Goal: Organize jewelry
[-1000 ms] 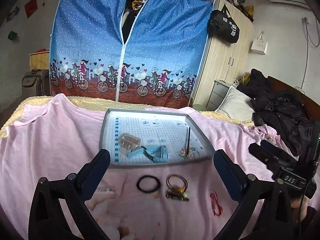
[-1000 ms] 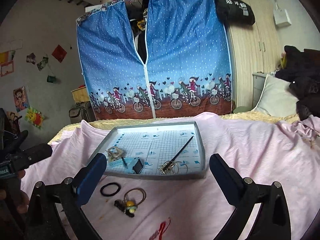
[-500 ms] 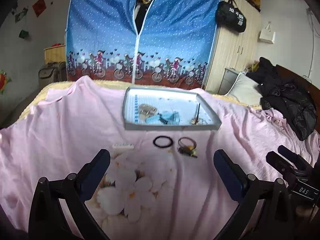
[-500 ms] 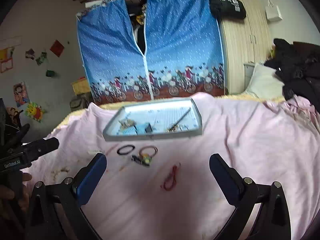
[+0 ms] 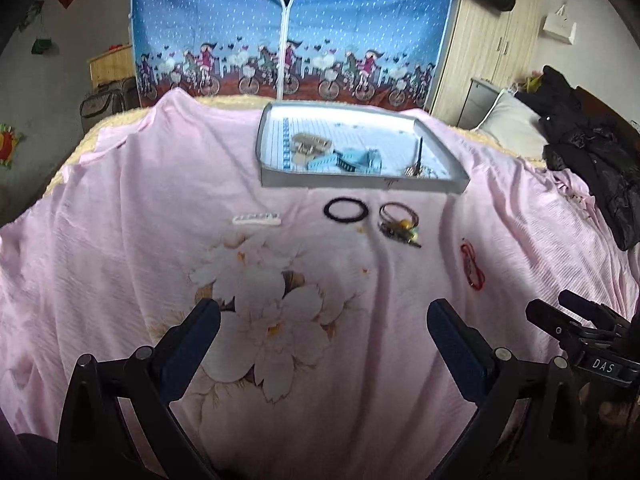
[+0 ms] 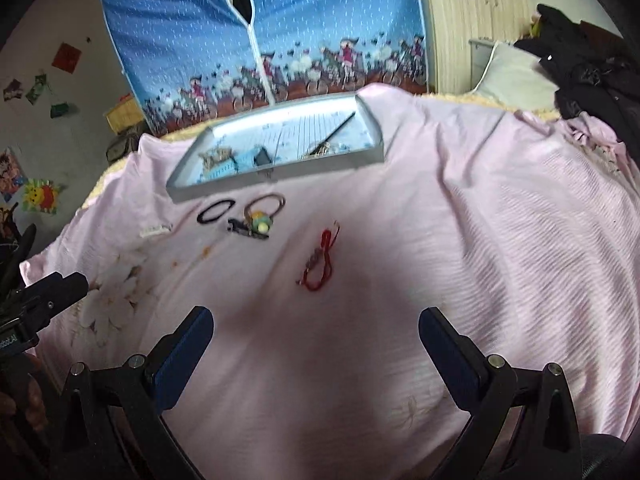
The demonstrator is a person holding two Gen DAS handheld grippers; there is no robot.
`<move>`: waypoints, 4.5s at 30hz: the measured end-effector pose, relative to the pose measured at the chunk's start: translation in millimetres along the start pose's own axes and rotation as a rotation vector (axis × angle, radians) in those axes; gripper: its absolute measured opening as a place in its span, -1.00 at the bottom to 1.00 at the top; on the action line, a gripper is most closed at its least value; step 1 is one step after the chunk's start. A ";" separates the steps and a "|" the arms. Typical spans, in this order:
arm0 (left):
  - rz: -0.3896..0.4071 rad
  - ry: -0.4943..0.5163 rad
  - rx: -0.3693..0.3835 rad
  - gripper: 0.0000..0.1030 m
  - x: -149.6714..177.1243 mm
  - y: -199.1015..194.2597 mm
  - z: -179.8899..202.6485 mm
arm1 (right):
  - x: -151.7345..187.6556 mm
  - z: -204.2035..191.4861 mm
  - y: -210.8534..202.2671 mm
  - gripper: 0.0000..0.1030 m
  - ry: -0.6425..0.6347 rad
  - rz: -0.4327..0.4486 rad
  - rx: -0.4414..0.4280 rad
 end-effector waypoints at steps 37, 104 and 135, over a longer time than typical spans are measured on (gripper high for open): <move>-0.214 0.313 0.105 0.96 -36.4 201.0 -6.7 | -15.7 14.3 134.2 -0.84 -0.032 -0.270 -0.069; 0.068 -0.076 0.267 -0.94 -124.7 242.6 -10.7 | -131.0 -24.7 218.1 -0.84 -0.111 0.058 -0.209; 0.004 -0.071 0.211 -0.74 -118.5 251.8 -11.0 | -130.5 -11.5 221.3 -0.66 -0.084 0.051 -0.161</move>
Point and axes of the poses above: each gripper's, at about its wrist camera, not at the fingertips, and y roughly the way its jaws point, z to its right, x to its underside, the point moved 6 cm from there along y, roughly the way its jaws point, and after that the axes turned 11 degrees about z, right-handed, at the moved point
